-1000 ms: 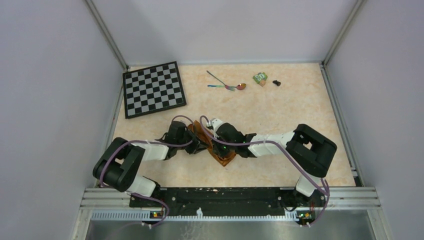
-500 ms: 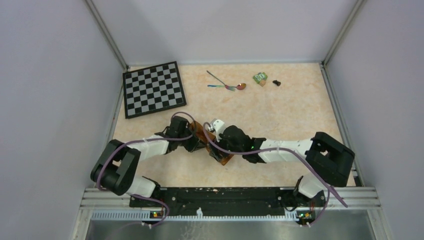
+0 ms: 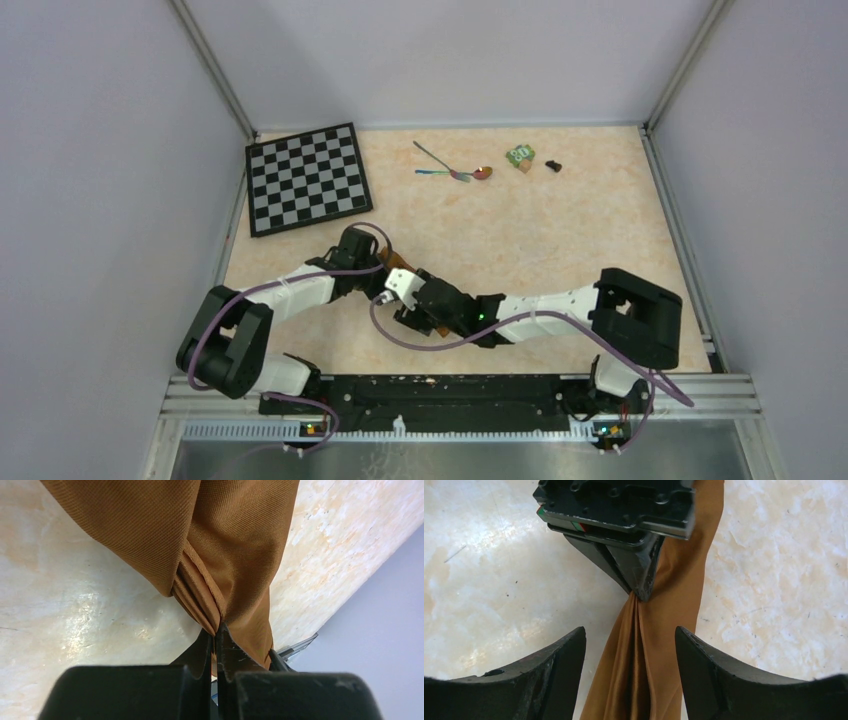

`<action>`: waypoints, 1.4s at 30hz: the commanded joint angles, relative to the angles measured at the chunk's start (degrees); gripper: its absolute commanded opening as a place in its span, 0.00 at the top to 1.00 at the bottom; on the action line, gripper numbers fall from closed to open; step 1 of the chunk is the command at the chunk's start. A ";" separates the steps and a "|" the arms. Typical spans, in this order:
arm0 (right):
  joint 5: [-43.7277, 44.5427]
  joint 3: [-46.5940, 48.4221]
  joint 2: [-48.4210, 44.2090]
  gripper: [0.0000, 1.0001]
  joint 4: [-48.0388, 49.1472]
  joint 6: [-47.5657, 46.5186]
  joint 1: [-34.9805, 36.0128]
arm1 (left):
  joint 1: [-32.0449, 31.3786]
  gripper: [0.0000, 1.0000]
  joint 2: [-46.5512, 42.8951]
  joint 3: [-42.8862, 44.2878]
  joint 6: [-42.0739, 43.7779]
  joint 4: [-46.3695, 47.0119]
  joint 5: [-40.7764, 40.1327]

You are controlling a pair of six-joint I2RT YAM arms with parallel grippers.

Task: Fold the napkin into a case and place the utensils inside
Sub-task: Pick up the smaller rectangle-folded napkin from the center of the board, then turn over the smaller rectangle-folded napkin at the center of the board.

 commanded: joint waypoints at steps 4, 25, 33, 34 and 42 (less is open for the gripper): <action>10.10 4.02 5.40 0.35 2.82 -5.67 3.49 | 0.46 1.00 -2.22 1.14 0.67 -1.02 1.32; 25.82 8.78 13.60 1.00 1.73 0.75 6.13 | 1.50 0.99 -3.52 0.04 1.29 -0.82 1.71; 10.65 4.68 6.49 1.00 1.74 13.53 2.97 | 4.49 0.16 -9.33 9.28 16.43 -9.92 -2.78; 8.32 3.63 5.17 1.00 2.65 15.04 2.28 | 5.04 0.14 -10.96 10.44 18.08 -10.97 -4.05; -21.18 -4.30 -1.64 1.00 13.78 32.42 -9.64 | 8.09 0.06 -23.76 15.18 25.12 -17.99 -19.55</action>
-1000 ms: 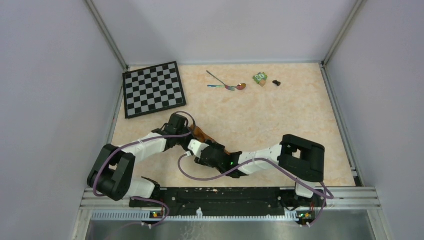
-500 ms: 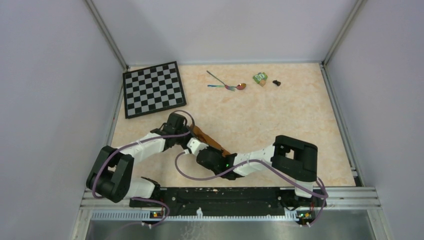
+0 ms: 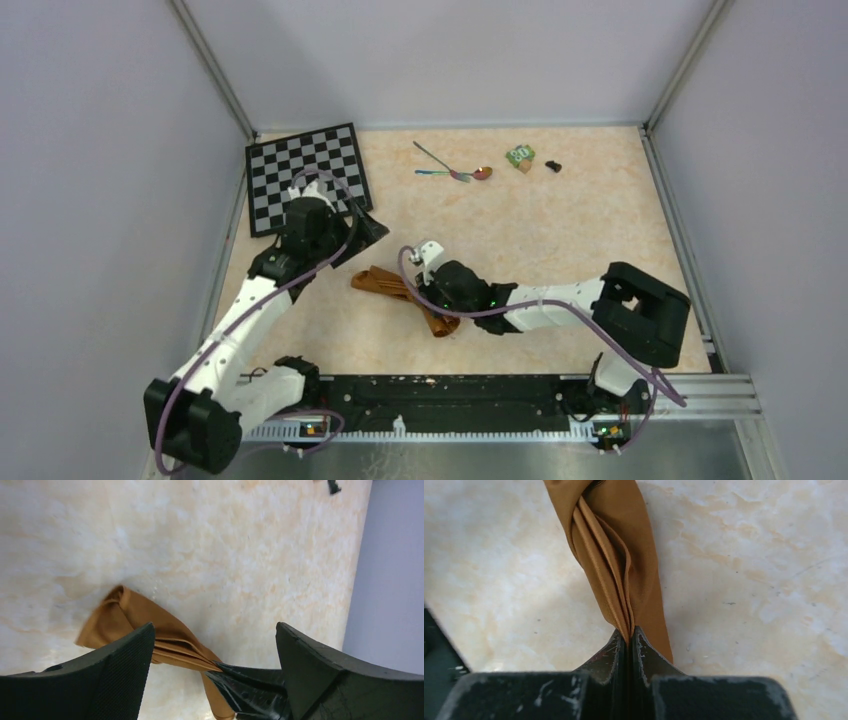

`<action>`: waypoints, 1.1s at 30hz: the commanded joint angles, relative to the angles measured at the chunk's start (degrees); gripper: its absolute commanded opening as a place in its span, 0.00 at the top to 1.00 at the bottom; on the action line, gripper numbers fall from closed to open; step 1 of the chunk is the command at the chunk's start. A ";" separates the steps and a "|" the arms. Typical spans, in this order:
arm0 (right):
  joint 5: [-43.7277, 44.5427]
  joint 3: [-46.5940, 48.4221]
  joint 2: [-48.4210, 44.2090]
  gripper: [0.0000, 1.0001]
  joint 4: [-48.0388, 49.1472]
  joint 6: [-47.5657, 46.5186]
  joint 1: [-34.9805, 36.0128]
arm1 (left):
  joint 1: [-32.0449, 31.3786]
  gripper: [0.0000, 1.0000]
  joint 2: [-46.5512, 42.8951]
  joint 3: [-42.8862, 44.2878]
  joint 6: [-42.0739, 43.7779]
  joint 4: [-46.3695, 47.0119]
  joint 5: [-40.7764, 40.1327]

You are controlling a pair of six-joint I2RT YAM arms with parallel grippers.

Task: Fold the napkin into a case and place the utensils inside
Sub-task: Turn over the smaller rectangle-folded napkin at the center of the board.

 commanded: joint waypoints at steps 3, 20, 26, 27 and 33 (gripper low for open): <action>-30.86 -6.08 -0.13 1.00 19.96 24.97 -11.59 | 0.86 0.05 -7.16 2.75 6.81 -5.33 -11.61; -50.72 -17.56 23.15 1.00 64.23 58.96 -29.52 | 0.86 0.01 -0.84 -2.02 10.49 5.18 7.46; -54.16 -16.51 22.96 0.72 51.21 53.56 -35.83 | 0.87 0.01 8.34 -3.87 8.24 15.24 17.12; -55.00 -15.34 22.19 0.67 46.01 50.37 -37.17 | 0.90 0.02 10.42 -3.54 7.92 16.60 18.45; -45.96 -9.01 5.83 0.36 5.31 22.40 -41.35 | 0.86 0.06 23.66 2.30 6.60 22.37 26.63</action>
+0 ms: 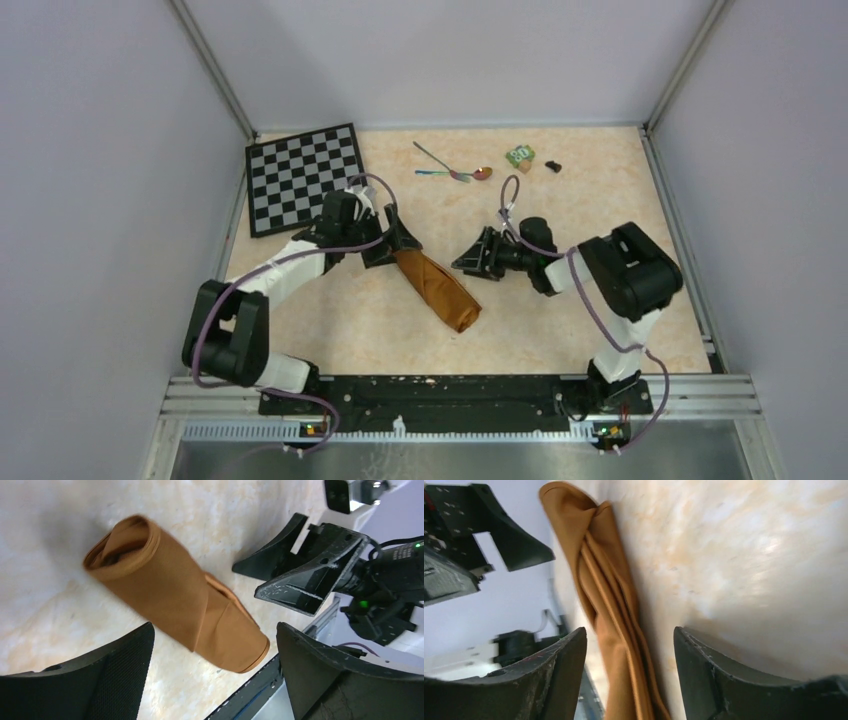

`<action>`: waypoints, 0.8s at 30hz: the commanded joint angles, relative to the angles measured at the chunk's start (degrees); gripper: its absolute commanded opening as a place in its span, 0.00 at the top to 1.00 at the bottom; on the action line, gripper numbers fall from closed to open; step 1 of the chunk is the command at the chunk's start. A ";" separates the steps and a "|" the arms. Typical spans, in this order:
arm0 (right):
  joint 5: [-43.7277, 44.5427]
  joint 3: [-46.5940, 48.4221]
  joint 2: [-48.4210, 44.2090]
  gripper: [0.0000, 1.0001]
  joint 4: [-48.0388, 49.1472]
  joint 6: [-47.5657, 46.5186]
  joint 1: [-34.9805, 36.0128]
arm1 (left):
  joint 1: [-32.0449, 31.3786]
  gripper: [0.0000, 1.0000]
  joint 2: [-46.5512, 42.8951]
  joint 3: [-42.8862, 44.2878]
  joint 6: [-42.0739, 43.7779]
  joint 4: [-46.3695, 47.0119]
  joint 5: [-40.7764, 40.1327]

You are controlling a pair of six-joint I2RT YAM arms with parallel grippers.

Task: Fold the napkin into a case and place the utensils inside
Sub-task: Turn over the smaller rectangle-folded napkin at the center of the board, then smooth out the smaller rectangle-folded napkin at the center of the board.

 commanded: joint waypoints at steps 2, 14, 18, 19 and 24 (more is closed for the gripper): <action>15.16 5.79 -16.60 0.37 -41.93 -28.64 0.08 | 0.16 0.08 8.79 4.28 -2.68 12.54 9.00; 6.28 4.29 -26.73 0.70 -47.79 -29.08 12.37 | 0.16 0.16 23.96 7.60 -5.40 21.60 8.69; 13.95 3.33 -24.05 0.75 -47.80 -32.55 11.87 | 0.16 0.15 24.03 7.84 -4.54 20.09 6.35; 17.78 3.62 -23.56 0.78 -48.88 -33.52 11.65 | 0.16 0.15 23.50 8.08 -3.61 18.78 5.84; 24.14 4.98 -24.33 0.79 -52.59 -36.89 11.49 | 0.16 0.13 20.41 8.47 -2.95 17.45 9.70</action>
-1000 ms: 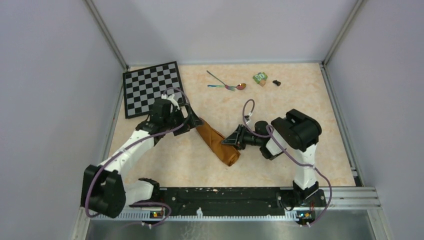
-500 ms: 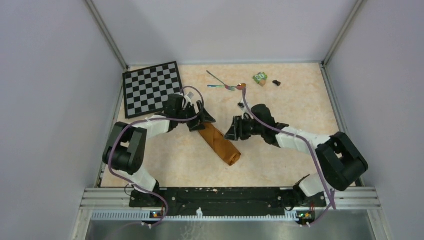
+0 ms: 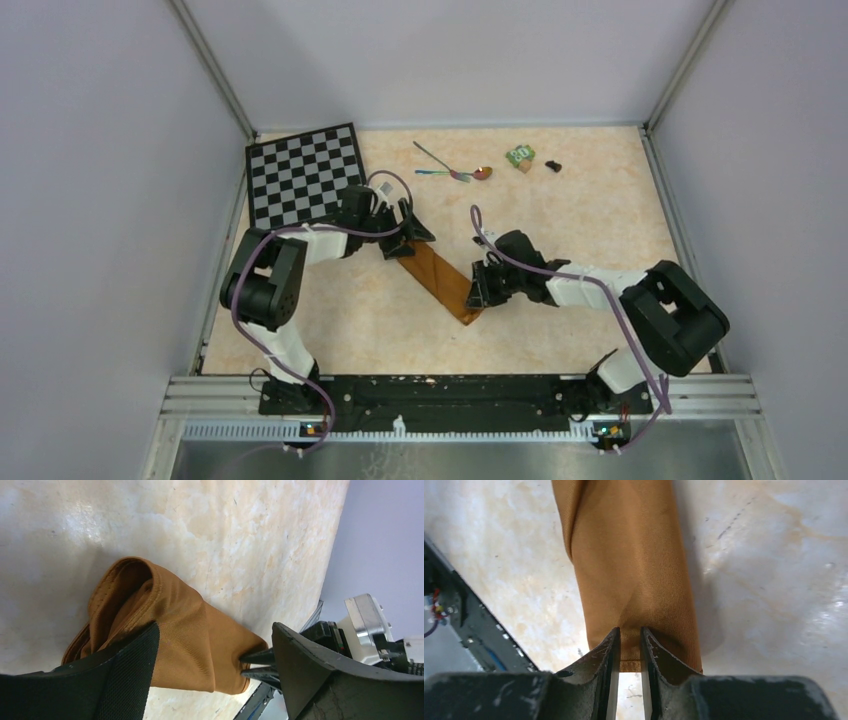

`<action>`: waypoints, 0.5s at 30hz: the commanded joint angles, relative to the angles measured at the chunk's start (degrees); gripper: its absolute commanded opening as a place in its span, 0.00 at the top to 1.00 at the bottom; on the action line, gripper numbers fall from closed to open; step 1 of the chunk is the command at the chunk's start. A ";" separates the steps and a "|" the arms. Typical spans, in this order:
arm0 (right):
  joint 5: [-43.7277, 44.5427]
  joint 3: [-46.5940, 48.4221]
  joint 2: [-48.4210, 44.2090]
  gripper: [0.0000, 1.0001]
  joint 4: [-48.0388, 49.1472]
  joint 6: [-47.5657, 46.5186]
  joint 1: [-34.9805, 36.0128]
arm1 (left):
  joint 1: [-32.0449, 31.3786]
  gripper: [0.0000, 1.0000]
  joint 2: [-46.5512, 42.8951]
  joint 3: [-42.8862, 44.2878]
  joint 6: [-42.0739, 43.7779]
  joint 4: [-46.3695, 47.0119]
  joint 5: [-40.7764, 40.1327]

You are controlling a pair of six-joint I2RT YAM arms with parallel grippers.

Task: Fold the napkin into a case and place the utensils inside
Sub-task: Smooth out the smaller rectangle-folded napkin at the center of the board.

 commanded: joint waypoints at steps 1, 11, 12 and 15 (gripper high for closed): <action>5.38 2.25 -1.46 0.79 -3.27 -4.37 -0.38 | 0.18 0.12 -3.68 1.73 1.61 0.00 2.30; -1.91 2.70 -3.47 0.69 0.21 2.79 1.63 | 0.47 0.12 3.12 1.49 1.50 1.20 -5.12; -1.46 1.76 -2.19 0.69 1.49 2.75 1.50 | 0.45 0.12 3.03 1.29 1.83 1.15 -5.60; 1.58 -2.34 0.73 0.68 4.99 2.54 -0.48 | 0.29 0.12 1.01 1.49 3.42 -0.68 -5.71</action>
